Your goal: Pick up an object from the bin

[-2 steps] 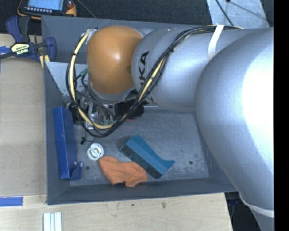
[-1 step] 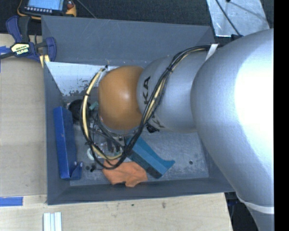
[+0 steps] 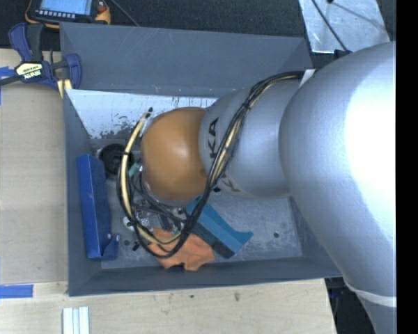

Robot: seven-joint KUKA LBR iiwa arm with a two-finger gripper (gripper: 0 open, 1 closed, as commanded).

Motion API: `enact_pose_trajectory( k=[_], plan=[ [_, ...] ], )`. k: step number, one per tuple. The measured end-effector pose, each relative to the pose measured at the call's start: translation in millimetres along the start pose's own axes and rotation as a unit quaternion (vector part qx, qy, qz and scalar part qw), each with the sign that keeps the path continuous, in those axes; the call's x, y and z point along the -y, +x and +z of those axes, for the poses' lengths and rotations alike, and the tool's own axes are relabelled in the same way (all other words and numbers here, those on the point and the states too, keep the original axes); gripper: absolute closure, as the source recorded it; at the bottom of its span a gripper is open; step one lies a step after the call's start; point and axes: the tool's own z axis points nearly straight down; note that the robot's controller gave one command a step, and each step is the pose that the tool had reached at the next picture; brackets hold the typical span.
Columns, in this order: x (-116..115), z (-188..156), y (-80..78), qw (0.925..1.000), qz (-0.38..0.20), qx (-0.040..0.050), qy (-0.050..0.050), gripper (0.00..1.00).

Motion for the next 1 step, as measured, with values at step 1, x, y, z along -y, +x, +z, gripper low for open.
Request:
enact_pose_trajectory(
  k=[1],
  plan=[
    [-1.6,-15.6,-8.0,0.9992,-0.039,0.0001,0.000,1.00]
  ],
)
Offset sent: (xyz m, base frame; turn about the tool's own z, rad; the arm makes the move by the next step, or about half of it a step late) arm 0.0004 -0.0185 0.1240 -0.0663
